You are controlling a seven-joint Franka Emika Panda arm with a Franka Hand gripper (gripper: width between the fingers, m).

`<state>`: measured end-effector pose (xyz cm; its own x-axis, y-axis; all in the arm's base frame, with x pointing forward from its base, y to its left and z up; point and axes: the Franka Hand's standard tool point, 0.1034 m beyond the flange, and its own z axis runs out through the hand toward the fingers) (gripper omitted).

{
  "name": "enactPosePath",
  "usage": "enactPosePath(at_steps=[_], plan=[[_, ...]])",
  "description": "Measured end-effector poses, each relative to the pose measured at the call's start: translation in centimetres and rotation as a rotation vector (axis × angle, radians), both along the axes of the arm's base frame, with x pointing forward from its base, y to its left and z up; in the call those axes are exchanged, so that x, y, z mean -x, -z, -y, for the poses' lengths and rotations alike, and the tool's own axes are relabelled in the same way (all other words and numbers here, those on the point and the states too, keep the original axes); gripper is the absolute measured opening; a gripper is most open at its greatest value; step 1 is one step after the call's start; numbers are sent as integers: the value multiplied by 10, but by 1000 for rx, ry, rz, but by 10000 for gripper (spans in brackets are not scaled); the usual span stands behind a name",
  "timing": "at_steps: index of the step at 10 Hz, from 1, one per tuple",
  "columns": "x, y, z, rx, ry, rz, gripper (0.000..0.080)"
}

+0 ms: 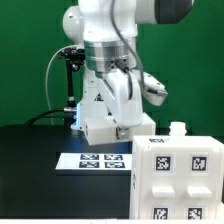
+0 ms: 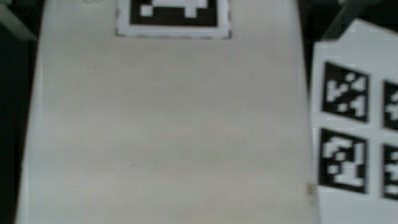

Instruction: Assemble cabinet

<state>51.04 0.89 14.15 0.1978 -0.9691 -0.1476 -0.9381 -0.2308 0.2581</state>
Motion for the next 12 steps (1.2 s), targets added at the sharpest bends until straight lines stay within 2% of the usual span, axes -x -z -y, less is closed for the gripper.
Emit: enactPosePath(at_steps=[2,3,6,7,8,9,10,12], plan=[[-31,-35,-15,-10,-35,23,560],[-37,-45,-17,-23,-25,31,560],[-35,-40,-16,-17,-26,27,560],[-36,-41,-16,1,-25,20,560],[-46,-50,-22,67,-55,18,560],[-57,-56,-32,93,-96,39,560],[-57,-55,-37,105,-118,38,560],[-56,-53,-36,103,-113,35,560]])
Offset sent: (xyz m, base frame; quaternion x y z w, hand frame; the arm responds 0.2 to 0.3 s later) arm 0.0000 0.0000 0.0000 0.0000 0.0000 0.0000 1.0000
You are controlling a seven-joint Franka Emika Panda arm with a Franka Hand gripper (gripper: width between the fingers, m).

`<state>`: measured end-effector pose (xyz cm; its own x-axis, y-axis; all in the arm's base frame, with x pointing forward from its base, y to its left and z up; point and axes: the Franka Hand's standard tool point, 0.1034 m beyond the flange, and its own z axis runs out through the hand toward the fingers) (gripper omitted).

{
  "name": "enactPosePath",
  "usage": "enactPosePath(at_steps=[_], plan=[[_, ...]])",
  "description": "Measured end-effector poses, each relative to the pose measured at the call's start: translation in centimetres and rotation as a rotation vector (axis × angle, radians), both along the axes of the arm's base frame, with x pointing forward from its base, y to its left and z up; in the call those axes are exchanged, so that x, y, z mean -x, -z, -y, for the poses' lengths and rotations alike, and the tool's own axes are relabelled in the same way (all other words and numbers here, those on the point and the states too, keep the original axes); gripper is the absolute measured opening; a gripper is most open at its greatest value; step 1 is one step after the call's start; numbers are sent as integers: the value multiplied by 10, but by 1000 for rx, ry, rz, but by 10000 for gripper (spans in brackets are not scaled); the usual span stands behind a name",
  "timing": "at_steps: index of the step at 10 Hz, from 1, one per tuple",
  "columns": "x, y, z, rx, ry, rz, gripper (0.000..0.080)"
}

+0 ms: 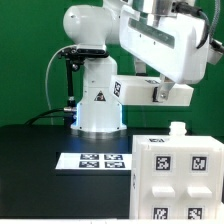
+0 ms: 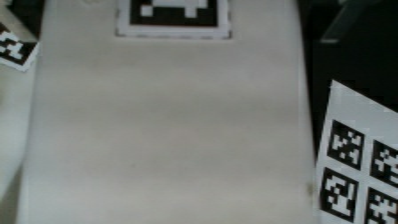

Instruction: Assemble cabinet

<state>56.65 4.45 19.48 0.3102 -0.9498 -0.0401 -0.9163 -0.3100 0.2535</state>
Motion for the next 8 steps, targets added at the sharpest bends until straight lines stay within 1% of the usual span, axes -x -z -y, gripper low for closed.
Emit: enactPosePath(at_steps=[3,4,5,6,7,8], plan=[[0,2,-1,6,-2,-3,560],[-10,0,-2,39,-13,12,560],[-19,-6,-5,60,-23,5,560],[-19,-11,-6,98,-30,-61,560],[-16,-11,-8,116,-30,-128,560],[-18,-7,-8,130,-30,-152,560]])
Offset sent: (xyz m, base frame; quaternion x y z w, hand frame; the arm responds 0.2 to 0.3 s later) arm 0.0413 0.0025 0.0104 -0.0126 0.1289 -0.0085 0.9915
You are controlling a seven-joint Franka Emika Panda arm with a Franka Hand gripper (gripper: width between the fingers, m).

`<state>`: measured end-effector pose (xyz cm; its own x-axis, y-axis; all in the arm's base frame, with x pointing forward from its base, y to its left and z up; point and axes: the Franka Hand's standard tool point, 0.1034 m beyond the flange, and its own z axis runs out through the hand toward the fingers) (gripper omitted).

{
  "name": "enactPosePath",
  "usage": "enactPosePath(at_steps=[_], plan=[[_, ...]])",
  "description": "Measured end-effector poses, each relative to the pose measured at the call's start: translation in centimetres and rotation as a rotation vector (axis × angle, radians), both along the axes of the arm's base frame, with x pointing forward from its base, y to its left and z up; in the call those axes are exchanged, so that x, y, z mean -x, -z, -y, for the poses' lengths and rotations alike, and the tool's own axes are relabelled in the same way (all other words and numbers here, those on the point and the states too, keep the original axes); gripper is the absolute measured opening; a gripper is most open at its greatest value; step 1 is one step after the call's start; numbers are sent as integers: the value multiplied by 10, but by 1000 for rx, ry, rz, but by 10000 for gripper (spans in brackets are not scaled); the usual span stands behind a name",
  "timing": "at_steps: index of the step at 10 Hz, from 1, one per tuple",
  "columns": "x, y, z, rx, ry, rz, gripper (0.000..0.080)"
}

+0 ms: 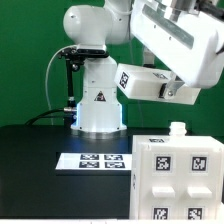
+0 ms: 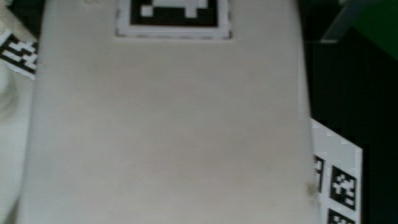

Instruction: Assemble cabinet

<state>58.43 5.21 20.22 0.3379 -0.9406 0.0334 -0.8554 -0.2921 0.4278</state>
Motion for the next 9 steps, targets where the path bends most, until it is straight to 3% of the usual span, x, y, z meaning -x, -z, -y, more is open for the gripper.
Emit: enactPosePath(at_steps=[4,7,9], plan=[[-14,2,-4,-4,-17,66,560],[-42,-11,-14,-42,-45,246,560],[-50,-9,-11,-77,-64,378,560]])
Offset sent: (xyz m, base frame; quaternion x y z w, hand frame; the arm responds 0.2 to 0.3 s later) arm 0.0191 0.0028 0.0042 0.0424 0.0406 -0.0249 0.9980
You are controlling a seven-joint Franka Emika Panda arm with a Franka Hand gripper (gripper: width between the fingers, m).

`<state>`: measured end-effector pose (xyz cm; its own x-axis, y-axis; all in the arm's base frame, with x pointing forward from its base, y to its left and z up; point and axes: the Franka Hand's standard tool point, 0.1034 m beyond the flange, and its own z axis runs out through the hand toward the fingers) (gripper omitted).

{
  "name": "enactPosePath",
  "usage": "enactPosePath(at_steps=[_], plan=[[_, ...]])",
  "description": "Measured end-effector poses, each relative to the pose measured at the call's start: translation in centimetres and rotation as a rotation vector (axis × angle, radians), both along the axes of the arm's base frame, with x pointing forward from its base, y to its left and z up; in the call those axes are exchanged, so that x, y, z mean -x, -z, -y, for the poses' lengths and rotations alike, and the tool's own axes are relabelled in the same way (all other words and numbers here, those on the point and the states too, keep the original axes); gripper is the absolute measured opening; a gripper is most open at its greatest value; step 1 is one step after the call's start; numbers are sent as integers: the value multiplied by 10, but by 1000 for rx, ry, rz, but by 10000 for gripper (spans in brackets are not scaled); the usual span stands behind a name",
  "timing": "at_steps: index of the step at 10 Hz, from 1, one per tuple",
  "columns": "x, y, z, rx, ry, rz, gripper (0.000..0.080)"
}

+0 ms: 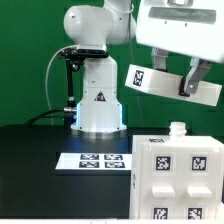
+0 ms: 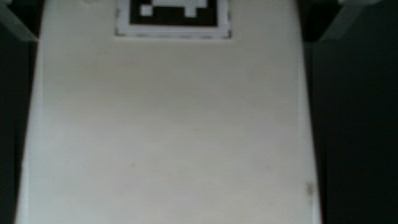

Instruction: Assemble cabinet

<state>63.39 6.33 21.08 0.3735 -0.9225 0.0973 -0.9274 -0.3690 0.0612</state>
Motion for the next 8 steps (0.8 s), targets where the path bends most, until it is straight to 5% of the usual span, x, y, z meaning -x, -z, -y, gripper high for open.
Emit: enactPosePath(at_steps=[5,8], plan=[[0,4,2,-37,-8,109,560],[-7,15,-10,-92,74,233,560]])
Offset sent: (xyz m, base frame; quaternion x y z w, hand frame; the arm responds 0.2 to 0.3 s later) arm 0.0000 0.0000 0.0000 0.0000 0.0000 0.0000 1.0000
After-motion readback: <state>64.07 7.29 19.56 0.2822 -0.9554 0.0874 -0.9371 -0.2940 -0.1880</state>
